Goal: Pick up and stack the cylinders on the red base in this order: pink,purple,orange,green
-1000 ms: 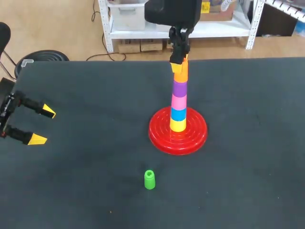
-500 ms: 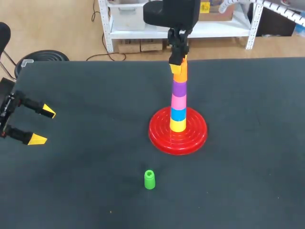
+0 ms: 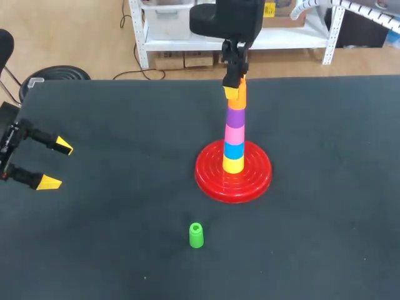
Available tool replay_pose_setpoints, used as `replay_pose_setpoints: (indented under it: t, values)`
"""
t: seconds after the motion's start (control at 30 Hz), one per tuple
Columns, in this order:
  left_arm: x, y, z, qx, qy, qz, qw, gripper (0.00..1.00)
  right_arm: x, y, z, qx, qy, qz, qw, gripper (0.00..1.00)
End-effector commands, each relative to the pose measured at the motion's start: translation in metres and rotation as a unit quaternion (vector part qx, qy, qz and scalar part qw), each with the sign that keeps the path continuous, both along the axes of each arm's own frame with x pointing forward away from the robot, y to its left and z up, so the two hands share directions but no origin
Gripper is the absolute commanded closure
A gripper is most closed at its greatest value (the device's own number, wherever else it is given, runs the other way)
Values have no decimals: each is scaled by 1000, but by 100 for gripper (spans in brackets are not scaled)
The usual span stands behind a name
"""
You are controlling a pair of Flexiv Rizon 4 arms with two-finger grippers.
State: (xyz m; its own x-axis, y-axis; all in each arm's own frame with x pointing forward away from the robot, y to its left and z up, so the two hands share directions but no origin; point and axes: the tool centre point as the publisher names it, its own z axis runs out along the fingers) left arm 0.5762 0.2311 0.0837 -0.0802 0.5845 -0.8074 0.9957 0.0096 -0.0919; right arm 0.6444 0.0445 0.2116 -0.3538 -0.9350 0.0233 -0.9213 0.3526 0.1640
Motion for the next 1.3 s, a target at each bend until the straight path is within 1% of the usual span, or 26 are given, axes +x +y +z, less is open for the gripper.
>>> replay_pose_setpoints:
  t: [0.03, 0.27, 0.53, 0.63, 0.97, 1.3]
  values:
    - [0, 1, -1, -1, -1, -1, 1000, 0, 2, 2, -13, -2, 3, 0, 1000, 100]
    - [0, 1, -1, -1, -1, -1, 1000, 0, 3, 2, -6, -9, -8, -1, 1000, 100]
    - [0, 1, -1, -1, -1, -1, 1000, 0, 4, -2, 7, -9, -28, -8, 1000, 100]
    - [0, 1, -1, -1, -1, -1, 1000, 0, 4, -2, 7, -10, -28, -8, 1000, 100]
    - [0, 1, -1, -1, -1, -1, 1000, 0, 6, 0, -4, -7, -13, -6, 1000, 100]
    - [0, 1, -1, -1, -1, -1, 1000, 0, 1, -1, -16, 2, -3, -10, 1000, 100]
